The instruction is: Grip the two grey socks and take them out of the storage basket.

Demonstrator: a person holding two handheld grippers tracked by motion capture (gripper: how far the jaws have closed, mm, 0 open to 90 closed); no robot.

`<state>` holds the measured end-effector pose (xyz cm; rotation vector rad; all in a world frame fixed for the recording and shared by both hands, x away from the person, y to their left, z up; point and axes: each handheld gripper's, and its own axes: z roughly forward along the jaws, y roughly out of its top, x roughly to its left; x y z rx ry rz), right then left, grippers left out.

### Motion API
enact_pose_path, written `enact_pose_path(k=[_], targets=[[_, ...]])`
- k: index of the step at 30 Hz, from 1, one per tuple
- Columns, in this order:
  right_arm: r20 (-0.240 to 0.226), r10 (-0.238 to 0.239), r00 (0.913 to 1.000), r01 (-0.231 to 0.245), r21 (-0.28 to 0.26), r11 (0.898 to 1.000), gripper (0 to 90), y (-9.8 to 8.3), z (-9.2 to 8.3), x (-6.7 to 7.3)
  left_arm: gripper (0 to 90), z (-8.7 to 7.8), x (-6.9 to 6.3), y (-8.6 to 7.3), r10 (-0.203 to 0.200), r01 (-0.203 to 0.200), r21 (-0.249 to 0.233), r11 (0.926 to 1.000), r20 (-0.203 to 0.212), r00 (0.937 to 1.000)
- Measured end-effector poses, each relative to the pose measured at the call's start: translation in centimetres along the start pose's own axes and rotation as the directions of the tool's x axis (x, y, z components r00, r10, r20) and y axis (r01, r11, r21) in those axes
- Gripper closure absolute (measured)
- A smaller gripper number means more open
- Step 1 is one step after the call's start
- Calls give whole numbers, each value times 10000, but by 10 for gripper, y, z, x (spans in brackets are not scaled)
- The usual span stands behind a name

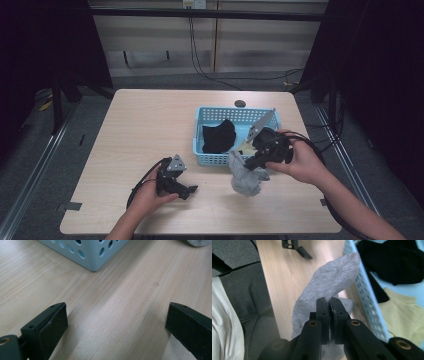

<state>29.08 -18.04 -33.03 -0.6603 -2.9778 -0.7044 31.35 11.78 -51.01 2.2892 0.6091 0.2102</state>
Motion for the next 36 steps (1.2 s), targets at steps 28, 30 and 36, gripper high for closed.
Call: enact_pose_path(k=[28, 30, 36], targets=[[-363, -151, 9992, 172, 590, 9981, 863, -10, 84, 14, 35, 0, 0, 0, -1, 1, -24, 10000, 19, 10000], [-338, -182, 9993, 204, 641, 9977, 863, -9, 88, 13, 35, 0, 0, 0, 4, -4, -2, 10000, 3, 10000], [-355, -224, 9991, 250, 748, 9969, 861, -9, 98, 13, 35, 0, 0, 0, 11, -11, 25, 10000, -6, 10000]])
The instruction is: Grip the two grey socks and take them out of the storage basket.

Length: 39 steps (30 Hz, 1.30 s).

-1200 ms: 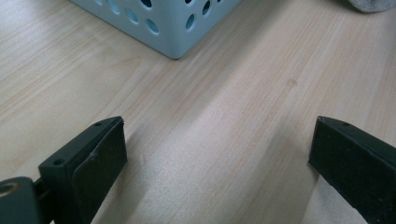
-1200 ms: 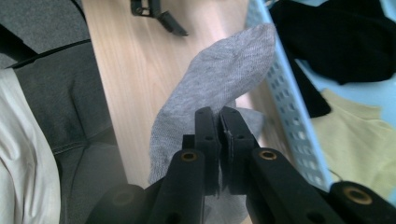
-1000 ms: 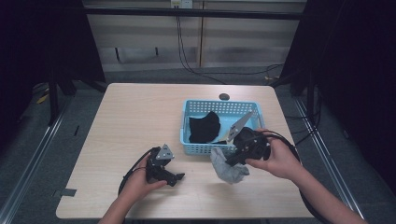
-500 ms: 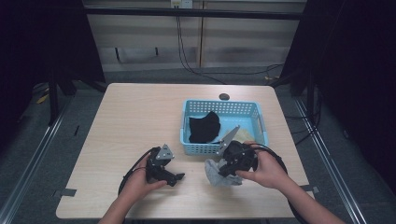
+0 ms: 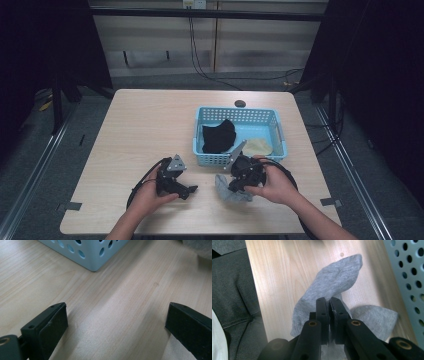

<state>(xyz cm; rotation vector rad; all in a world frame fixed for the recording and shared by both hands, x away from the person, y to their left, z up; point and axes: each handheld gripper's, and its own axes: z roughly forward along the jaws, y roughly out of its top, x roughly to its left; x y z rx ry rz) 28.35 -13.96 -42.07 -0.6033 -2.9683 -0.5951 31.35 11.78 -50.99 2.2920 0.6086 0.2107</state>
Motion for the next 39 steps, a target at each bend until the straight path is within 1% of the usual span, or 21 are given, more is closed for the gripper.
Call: enact_pose_path(k=[2, 3, 5, 6, 7, 11, 15, 16, 20, 21, 24, 26, 27, 29, 31, 32, 34, 36, 39], targets=[[9, 34, 10000, -34, 44, 10000, 860, 1, 3, 1, 35, 0, 0, 0, -6, 6, -23, 10000, 14, 10000], [49, -80, 10000, 79, 112, 9999, 858, 1, 4, 1, 35, 0, 0, 0, -8, 8, -23, 10000, 5, 10000], [197, -72, 9998, 68, 201, 9998, 856, 2, 7, 2, 35, 0, 0, 0, 16, -16, -46, 10000, 16, 10000], [218, -87, 9997, 82, 236, 9997, 854, 3, 9, 2, 35, 0, 0, 0, 28, -28, 7, 10000, -14, 10000], [217, -135, 9997, 130, 237, 9996, 853, 3, 11, 1, 35, 0, 0, 0, 16, -16, -52, 10000, 14, 10000], [153, -18, 9999, 14, 248, 9997, 848, 4, 18, 1, 35, 0, 0, 0, 18, -18, -45, 10000, 19, 10000], [84, 101, 9999, -103, 225, 9997, 849, 5, 20, 0, 35, 0, 0, 0, 18, -18, -26, 10000, -5, 10000], [72, 19, 10000, -20, 117, 9999, 849, 5, 20, -1, 35, 0, 0, 0, -9, 9, -14, 10000, -4, 10000], [30, 88, 10000, -88, -55, 9999, 844, 7, 21, 1, 35, -1, 0, -1, 44, -44, -41, 10000, -14, 10000], [-26, -31, 10000, 31, -2, 10000, 846, 7, 22, 1, 35, 0, 0, -1, 54, -54, -63, 10000, -7, 10000], [-73, -79, 9999, 79, 14, 10000, 836, 8, 24, 2, 35, 0, 0, -1, 55, -55, -63, 10000, -18, 10000], [-126, -109, 9999, 108, -63, 9999, 787, 8, 24, 4, 35, 0, 0, -1, 66, -66, -59, 10000, -13, 10000], [-99, 4, 10000, -5, -86, 10000, 774, 8, 23, 5, 35, 0, 0, -1, 59, -59, -64, 10000, -15, 10000], [-97, -120, 9999, 119, -125, 9999, 718, 7, 22, 6, 35, 0, 0, -1, 48, -48, -78, 10000, -1, 10000], [-39, -53, 10000, 53, -172, 9998, 656, 7, 21, 7, 35, 0, 0, -1, 53, -54, -76, 10000, -3, 10000], [-29, 69, 10000, -70, -206, 9998, 639, 7, 20, 8, 35, 0, 0, -1, 59, -59, -88, 9999, 9, 10000], [1, 95, 10000, -95, -288, 9995, 593, 6, 18, 7, 35, -1, 0, -1, 40, -40, -31, 10000, -17, 10000], [30, 231, 9997, -230, -304, 9993, 559, 6, 16, 8, 35, -1, 0, -1, 47, -47, -35, 10000, -16, 10000], [35, 237, 9997, -235, -421, 9988, 492, 4, 14, 6, 35, 0, 0, -1, 43, -43, -59, 10000, -2, 10000]])
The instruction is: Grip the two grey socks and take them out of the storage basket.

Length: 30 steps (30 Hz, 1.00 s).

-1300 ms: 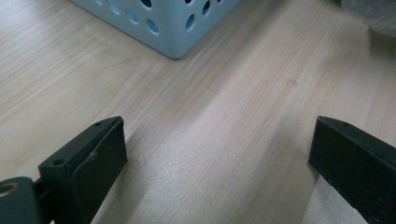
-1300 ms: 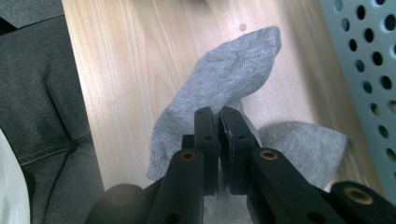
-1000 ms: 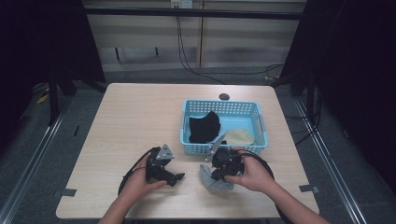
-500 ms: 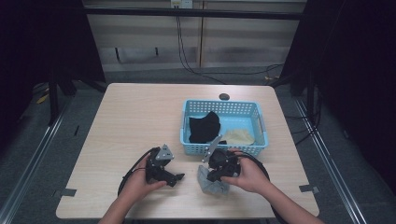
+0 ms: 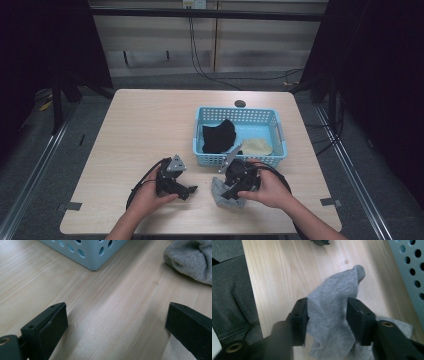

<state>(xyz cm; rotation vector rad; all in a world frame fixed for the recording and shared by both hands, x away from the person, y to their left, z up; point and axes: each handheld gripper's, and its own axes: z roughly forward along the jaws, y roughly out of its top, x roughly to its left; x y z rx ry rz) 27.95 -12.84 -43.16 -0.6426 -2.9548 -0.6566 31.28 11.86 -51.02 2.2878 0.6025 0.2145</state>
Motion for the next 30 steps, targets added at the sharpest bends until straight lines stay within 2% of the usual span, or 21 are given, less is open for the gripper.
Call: enact_pose_path(k=[2, 6, 10, 11, 17, 21, 27, 30], targets=[[-58, -61, 10000, 61, -31, 10000, 452, -1, -1, -1, 35, 0, 0, 0, 2, -2, 28, 10000, -17, 10000], [-8, 128, 9999, -128, -135, 9998, 374, -3, -3, 1, 35, 0, 0, 0, -7, 7, 13, 10000, 5, 10000], [44, 37, 10000, -35, -330, 9994, 316, -7, -6, 1, 35, 0, 0, 0, -21, 21, 5, 10000, 13, 10000], [3, 182, 9998, -182, -393, 9991, 312, -8, -8, 1, 34, 0, 0, 0, -54, 54, -19, 10000, 16, 10000], [-37, 335, 9994, -336, -541, 9980, 297, -17, -18, -2, 34, 0, 0, 0, -24, 24, 5, 10000, 19, 10000], [159, 413, 9990, -404, -530, 9978, 287, -26, -23, -4, 34, 1, -1, 0, -111, 111, -63, 9999, 13, 9999], [317, 585, 9978, -570, -481, 9972, 287, -39, -30, -7, 34, 0, 0, 0, -11, 11, 11, 10000, 14, 10000], [345, 689, 9970, -673, -452, 9967, 282, -46, -33, -9, 35, 0, -1, 0, -114, 114, -58, 9999, 12, 9999]])
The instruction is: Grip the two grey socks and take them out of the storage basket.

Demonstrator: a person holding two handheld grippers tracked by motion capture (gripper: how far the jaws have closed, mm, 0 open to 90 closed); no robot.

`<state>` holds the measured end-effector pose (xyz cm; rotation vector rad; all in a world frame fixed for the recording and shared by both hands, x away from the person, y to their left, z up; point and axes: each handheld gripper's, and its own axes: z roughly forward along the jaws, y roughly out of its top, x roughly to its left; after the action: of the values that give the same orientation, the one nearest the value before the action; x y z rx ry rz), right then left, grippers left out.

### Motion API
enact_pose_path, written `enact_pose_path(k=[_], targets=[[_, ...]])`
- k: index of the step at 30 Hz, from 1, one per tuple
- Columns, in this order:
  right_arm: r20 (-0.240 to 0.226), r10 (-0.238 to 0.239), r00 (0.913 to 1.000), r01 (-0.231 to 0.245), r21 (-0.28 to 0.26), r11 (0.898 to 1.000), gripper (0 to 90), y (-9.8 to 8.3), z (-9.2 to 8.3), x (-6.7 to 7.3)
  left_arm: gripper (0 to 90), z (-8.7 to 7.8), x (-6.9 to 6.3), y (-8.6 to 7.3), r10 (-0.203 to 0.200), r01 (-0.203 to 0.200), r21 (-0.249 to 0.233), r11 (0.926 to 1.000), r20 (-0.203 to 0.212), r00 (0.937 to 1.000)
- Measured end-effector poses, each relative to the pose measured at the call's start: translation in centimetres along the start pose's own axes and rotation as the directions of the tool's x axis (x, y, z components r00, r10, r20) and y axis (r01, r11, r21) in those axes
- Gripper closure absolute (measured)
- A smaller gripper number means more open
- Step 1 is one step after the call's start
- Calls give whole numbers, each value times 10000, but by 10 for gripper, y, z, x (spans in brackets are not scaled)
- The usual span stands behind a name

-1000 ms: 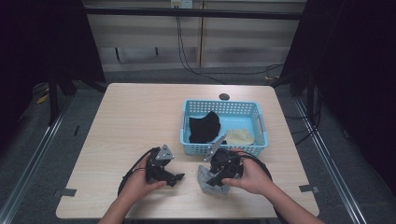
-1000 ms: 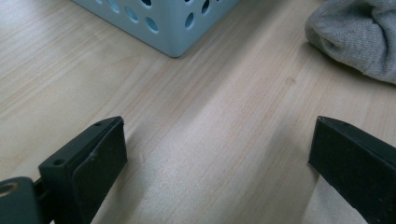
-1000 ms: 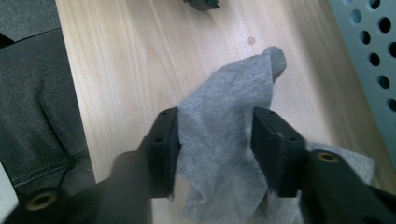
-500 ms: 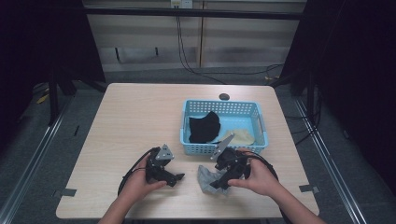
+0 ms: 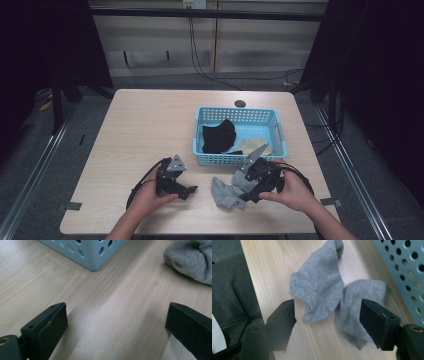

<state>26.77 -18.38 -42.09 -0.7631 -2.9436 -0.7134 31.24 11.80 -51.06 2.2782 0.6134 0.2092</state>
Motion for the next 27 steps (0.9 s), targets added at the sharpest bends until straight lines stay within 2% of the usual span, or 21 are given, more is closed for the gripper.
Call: enact_pose_path(k=[6, 10, 15, 17, 18, 22, 27], targets=[[207, 177, 9996, -173, -192, 9997, 275, -14, -4, -5, 35, 0, 1, 0, 100, -100, 73, 9999, 4, 9999], [319, 414, 9986, -406, -257, 9988, 271, -25, -4, -9, 34, 0, 0, 0, 5, -5, 9, 10000, -15, 10000], [386, 773, 9963, -748, -615, 9953, 267, -40, -6, -14, 34, 0, 1, 0, 102, -102, 70, 9999, 7, 9999], [475, 815, 9955, -778, -757, 9941, 264, -45, -7, -16, 35, 0, 0, 0, -6, 6, -10, 10000, 2, 10000], [495, 847, 9952, -808, -766, 9938, 260, -48, -7, -17, 35, 0, 1, 0, 99, -99, 68, 9999, 7, 10000], [658, 1029, 9925, -975, -800, 9920, 251, -62, -3, -24, 34, 0, 1, 0, 91, -91, 60, 9999, 7, 10000], [789, 1350, 9877, -1258, -1124, 9857, 248, -77, 2, -29, 35, 0, 0, 0, 64, -64, 38, 10000, 0, 10000]])
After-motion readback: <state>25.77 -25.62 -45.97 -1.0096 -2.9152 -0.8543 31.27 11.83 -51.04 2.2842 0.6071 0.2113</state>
